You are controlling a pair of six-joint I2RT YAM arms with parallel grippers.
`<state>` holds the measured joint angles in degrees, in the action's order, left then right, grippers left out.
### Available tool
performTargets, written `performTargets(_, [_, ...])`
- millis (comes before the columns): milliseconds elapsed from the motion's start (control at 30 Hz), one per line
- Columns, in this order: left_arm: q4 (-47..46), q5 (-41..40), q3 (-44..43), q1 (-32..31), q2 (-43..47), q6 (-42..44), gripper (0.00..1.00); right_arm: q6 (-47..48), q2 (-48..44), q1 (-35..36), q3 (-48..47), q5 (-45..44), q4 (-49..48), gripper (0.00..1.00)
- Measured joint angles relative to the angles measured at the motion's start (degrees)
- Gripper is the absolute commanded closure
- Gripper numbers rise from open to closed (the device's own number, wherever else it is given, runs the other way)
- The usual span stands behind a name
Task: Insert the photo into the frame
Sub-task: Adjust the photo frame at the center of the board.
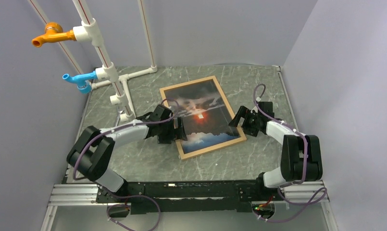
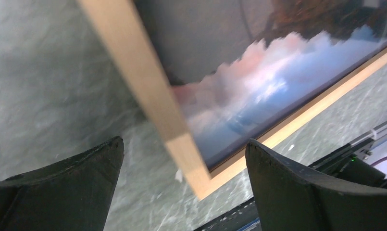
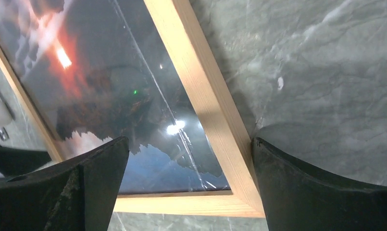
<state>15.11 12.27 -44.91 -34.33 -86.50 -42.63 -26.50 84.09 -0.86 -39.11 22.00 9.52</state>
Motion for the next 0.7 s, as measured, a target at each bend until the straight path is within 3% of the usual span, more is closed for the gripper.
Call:
performTargets(267, [4.8, 2.2, -9.4, 0.7, -8.6, 2.3, 0.01, 2.8, -8.5, 2.6, 6.8, 2.0, 0.5, 0.0])
performTargets(700, [30.4, -2.7, -32.5, 2.1, -25.0, 8.5, 0.01, -6.6, -26.6, 18.4, 19.3, -8.6, -1.4, 0.0])
